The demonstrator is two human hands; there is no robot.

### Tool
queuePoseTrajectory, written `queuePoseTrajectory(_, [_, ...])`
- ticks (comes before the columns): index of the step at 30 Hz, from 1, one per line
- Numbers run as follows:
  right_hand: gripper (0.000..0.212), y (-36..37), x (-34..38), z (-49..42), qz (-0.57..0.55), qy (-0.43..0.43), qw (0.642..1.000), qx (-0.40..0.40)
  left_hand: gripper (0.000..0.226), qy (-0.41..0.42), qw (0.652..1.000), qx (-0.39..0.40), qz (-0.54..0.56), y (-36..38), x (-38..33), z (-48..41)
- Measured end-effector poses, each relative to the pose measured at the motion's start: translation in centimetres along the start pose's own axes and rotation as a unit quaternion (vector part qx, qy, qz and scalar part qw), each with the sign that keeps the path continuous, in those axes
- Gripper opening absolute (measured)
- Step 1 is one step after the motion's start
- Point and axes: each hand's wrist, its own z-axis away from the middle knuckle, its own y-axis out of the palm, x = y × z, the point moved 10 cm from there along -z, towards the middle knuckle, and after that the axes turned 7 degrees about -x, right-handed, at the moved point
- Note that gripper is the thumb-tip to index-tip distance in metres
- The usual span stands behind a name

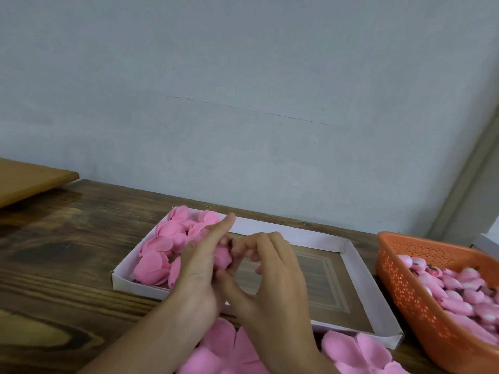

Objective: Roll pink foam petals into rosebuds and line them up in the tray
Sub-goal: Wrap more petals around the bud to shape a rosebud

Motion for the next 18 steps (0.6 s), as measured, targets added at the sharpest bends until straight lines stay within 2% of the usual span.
queuePoseTrajectory(2, [0.045,0.5,-0.3,0.3,-0.013,0.012,1.0,0.02,0.025,-0.027,0.999,-0.011,0.025,-0.4,0.6,-0.1])
queuePoseTrajectory(4, [0.05,0.9,-0.8,0.4,-0.041,0.042,0.997,0.041,0.027,-0.053,0.998,-0.009,0.027,-0.3,1.2,0.1])
queuePoseTrajectory(8, [0.039,1.0,-1.8,0.3,-0.107,0.104,0.988,0.043,0.049,-0.058,0.997,0.056,0.022,1.6,1.2,1.2])
queuePoseTrajectory(12, [0.035,1.1,-2.5,0.2,-0.147,0.14,0.978,0.051,0.043,-0.056,0.994,0.096,0.007,2.4,1.8,1.8])
queuePoseTrajectory(14, [0.029,1.5,-2.9,0.0,-0.229,0.203,0.949,0.07,0.033,-0.061,0.992,0.114,0.01,2.5,1.8,1.8])
queuePoseTrajectory(16, [0.016,2.4,-2.6,0.1,-0.324,0.272,0.898,0.118,0.022,-0.059,0.988,0.142,0.007,2.7,1.5,1.8])
queuePoseTrajectory(18, [0.013,3.2,-2.2,0.5,-0.383,0.326,0.849,0.163,0.023,-0.051,0.982,0.181,-0.032,3.0,1.2,1.9])
